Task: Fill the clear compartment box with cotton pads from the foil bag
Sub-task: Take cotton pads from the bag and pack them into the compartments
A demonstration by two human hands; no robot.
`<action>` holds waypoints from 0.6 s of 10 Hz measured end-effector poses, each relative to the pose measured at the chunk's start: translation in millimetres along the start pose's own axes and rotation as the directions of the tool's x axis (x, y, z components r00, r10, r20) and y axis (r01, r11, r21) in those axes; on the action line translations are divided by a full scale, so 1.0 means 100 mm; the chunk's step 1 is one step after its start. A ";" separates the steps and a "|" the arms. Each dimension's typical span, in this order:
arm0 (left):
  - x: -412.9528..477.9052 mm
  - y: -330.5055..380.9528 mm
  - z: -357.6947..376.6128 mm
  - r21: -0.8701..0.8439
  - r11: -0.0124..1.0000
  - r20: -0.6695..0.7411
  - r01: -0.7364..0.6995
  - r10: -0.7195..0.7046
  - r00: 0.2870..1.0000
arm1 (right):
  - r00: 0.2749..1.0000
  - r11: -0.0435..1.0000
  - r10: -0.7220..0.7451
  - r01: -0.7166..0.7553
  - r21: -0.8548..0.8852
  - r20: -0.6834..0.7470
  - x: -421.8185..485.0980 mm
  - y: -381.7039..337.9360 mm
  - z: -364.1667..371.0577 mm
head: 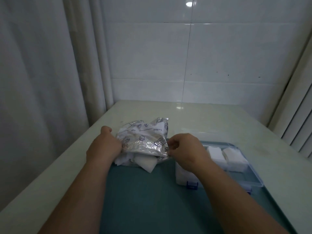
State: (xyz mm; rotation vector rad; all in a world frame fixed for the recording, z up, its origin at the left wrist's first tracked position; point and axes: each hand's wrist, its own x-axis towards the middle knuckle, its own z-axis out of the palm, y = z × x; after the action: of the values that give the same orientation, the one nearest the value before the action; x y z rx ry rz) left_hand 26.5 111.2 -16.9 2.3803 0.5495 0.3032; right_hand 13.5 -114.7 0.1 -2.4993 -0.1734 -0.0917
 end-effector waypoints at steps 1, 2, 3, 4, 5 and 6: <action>0.04 -0.01 0.02 -0.021 0.999 0.038 0.026 -0.025 0.999 | 0.999 0.999 -0.031 0.032 0.027 -0.043 -0.03 0.01 -0.04; 0.04 0.01 0.04 -0.049 0.999 0.030 0.004 -0.003 1.000 | 0.997 0.998 -0.057 0.057 0.012 -0.053 -0.02 0.02 -0.06; 0.05 0.01 0.07 -0.117 0.992 0.007 -0.047 0.048 0.999 | 0.996 0.997 -0.075 0.076 0.018 -0.049 -0.01 0.03 -0.05; 0.11 -0.02 0.08 -0.222 0.975 0.010 0.008 -0.006 1.000 | 0.993 0.995 -0.081 0.085 0.048 -0.091 0.00 0.06 -0.04; 0.16 0.01 0.08 -0.357 0.927 0.059 0.113 -0.098 0.993 | 0.989 0.995 -0.077 0.085 0.054 -0.130 0.01 0.06 -0.05; 0.15 0.03 0.08 -0.423 0.895 0.088 0.142 -0.115 0.989 | 0.984 0.994 -0.092 0.098 0.036 -0.155 0.00 0.05 -0.06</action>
State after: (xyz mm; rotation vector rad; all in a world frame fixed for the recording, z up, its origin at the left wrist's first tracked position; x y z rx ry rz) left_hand 43.3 111.4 -20.2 1.9109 0.5459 0.2608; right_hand 13.9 -122.7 2.2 -2.4280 -0.2284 -0.3146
